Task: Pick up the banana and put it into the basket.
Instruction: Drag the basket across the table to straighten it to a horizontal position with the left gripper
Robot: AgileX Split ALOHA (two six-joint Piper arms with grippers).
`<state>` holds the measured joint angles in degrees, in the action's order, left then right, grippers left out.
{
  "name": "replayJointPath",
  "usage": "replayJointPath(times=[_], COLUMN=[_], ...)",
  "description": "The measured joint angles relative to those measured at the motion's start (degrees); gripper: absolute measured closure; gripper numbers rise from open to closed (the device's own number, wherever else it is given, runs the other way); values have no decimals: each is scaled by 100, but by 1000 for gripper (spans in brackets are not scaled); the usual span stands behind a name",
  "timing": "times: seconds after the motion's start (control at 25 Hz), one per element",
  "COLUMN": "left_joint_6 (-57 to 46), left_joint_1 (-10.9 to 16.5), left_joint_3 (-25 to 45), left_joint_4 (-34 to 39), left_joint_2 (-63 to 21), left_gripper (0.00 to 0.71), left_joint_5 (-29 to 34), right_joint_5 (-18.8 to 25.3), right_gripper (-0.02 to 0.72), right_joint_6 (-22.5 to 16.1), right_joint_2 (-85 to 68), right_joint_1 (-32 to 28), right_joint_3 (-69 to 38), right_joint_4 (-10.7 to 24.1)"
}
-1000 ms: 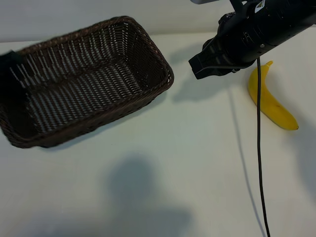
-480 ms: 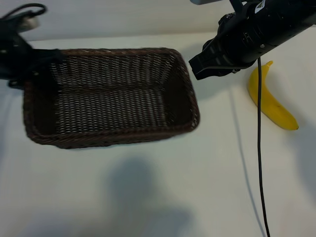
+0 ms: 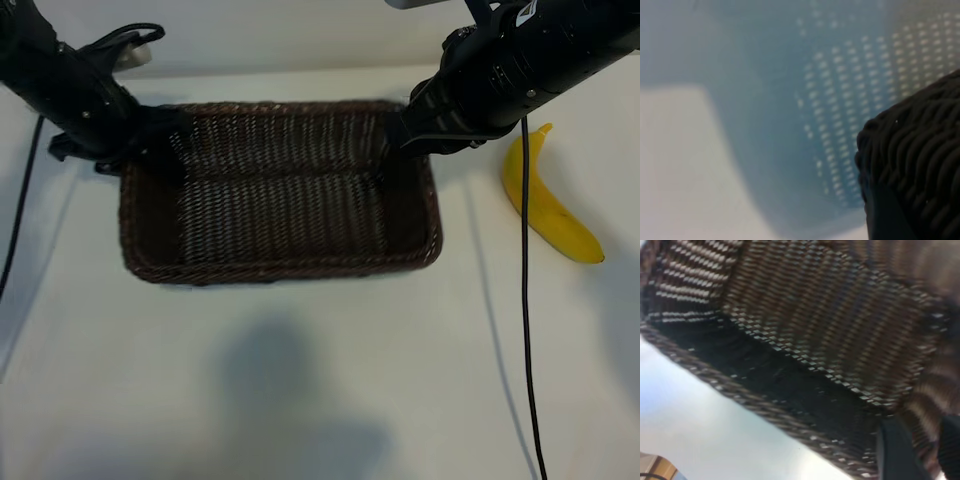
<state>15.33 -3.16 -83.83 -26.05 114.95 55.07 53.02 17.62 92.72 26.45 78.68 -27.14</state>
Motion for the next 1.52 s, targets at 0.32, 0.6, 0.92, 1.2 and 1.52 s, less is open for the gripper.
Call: replayJointPath(times=[0.32,0.6,0.92,1.2,1.52], left_joint_6=[363,526,525,241,-673], left_joint_1=[-6,-28,-28,-28,-28], left_joint_3=[-116,-169,-174,-369,-1179], left_joint_4=[-465,-473,-495,-483,380], left_joint_2=[624,724,724,724,276], left_gripper=[382,383,383,205,175], left_joint_5=[-177,-184,-184,137,1230], right_joint_5=[-4,-42,-42,-42,-47], right_gripper=[453,453,453,453,453], right_joint_6=[0,0,0,0,0], right_joint_2=[0,0,0,0,0], right_joint_1=[0,0,0,0,0], right_joint_3=[0,0,0,0,0], right_joint_4=[0,-6,-6,-6,-6])
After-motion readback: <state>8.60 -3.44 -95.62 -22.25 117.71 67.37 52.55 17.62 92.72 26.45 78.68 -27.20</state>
